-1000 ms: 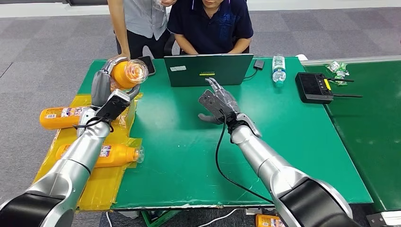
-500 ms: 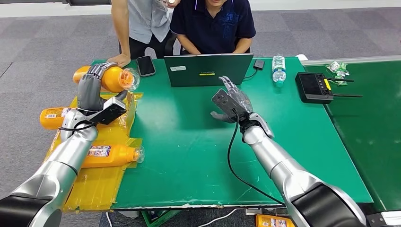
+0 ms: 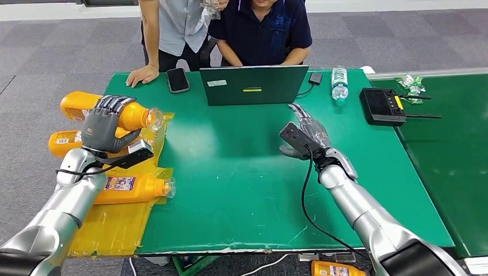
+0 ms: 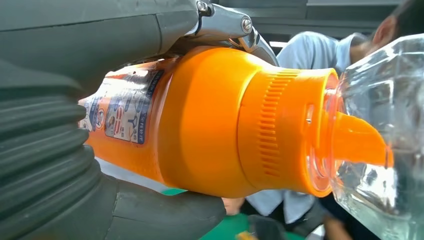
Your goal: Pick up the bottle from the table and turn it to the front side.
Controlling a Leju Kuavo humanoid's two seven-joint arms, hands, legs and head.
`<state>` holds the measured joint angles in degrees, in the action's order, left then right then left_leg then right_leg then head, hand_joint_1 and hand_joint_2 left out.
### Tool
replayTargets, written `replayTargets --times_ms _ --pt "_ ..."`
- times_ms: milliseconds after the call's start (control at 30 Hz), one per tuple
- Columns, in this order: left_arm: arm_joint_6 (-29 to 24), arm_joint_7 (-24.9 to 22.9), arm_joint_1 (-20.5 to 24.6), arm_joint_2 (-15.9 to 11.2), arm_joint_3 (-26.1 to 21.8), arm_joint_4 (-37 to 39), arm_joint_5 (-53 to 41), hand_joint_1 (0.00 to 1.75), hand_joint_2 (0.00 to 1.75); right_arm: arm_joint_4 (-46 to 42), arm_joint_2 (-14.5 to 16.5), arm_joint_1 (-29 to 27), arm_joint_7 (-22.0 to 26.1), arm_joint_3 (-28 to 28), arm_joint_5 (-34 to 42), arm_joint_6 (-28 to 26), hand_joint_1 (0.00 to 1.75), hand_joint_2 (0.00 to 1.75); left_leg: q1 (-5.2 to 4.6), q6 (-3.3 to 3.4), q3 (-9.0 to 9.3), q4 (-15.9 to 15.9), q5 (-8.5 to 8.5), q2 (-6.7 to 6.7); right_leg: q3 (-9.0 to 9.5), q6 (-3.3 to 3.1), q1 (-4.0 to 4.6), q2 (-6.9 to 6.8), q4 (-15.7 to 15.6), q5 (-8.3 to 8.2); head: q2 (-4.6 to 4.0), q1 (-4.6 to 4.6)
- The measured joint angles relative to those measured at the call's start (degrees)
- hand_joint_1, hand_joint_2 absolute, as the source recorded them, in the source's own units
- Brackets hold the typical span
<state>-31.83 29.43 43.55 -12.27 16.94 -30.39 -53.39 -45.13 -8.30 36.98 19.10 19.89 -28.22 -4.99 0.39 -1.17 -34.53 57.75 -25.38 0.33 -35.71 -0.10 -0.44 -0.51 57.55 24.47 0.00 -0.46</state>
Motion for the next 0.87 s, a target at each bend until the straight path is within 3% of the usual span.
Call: replayTargets --times_ms 333,400,467,533,867 --pt "-2.58 -6.82 -2.24 -2.25 0.0 2.89 -11.1 1.75 1.75 -6.44 -4.76 -6.13 -0.71 -0.26 -0.26 0.14 0.0 1.75 0.0 0.01 0.01 0.0 -0.01 0.01 -0.01 0.0 0.01 0.02 0.0 0.0 0.0 0.0" --pt "-3.33 -7.53 -2.57 -2.5 0.0 3.58 -12.55 1.57 1.75 -8.11 -5.52 -7.6 -0.95 -0.59 -0.6 0.05 0.0 1.75 0.0 0.01 0.0 0.0 -0.01 0.01 -0.01 0.0 0.0 0.0 0.0 0.01 0.0 0.0" --pt "-4.19 -7.86 -2.89 -2.65 0.0 4.12 -13.54 0.7 1.75 -9.55 -6.39 -8.96 -1.05 -1.04 -0.67 0.05 0.0 1.75 0.0 0.01 -0.02 0.0 -0.01 0.0 -0.01 0.0 0.0 -0.02 0.0 0.01 0.0 0.0" --pt "-4.69 -7.93 -3.18 -2.69 0.0 4.56 -14.03 0.0 1.75 -10.69 -7.22 -10.08 -1.06 -1.56 -0.59 0.05 0.0 1.75 0.0 0.01 -0.03 0.0 -0.01 0.0 -0.01 0.0 0.0 -0.03 -0.01 0.01 0.0 0.0" --pt "-6.89 -8.13 -3.68 -2.42 0.0 5.58 -16.34 0.0 1.75 -13.9 -9.09 -13.04 -1.07 -3.43 -0.5 0.36 0.0 1.75 -0.01 0.02 -0.01 0.0 -0.02 0.01 -0.01 0.0 -0.01 -0.01 -0.02 0.01 0.0 0.0"
